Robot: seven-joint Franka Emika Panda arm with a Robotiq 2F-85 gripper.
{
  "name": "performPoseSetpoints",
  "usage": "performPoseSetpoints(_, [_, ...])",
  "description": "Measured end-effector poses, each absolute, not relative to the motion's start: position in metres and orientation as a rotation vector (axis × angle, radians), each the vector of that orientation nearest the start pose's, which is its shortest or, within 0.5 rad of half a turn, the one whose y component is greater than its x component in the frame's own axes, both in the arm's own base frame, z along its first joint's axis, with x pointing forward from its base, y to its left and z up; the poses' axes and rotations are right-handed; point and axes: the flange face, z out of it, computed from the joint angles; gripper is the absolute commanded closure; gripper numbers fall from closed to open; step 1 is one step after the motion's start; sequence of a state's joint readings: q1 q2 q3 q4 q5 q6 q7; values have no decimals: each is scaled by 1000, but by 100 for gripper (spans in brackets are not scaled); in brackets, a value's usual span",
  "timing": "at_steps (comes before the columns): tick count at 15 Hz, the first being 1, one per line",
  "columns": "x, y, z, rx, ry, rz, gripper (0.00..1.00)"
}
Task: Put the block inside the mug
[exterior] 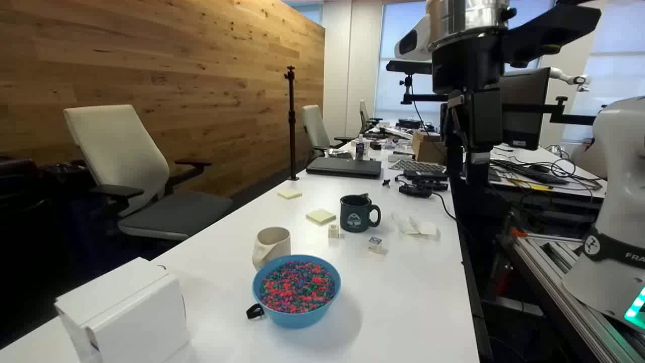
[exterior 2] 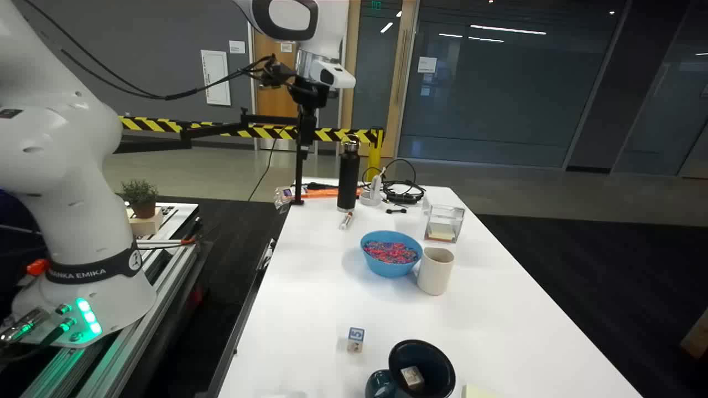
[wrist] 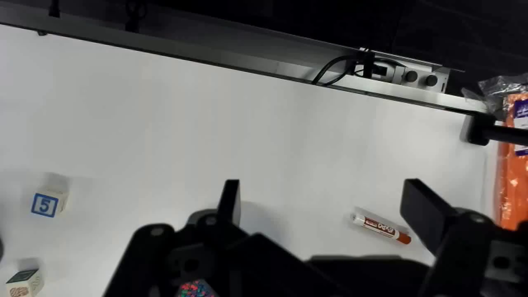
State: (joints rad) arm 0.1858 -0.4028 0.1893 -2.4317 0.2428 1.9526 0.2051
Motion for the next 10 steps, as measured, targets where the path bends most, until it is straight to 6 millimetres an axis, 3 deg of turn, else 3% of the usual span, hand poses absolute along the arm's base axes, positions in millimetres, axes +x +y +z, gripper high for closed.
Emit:
performPoseSetpoints(8, [380,168,444,-3016,-73,173,0])
performPoseSetpoints(10, [392,164,444,-3007,42,86,0])
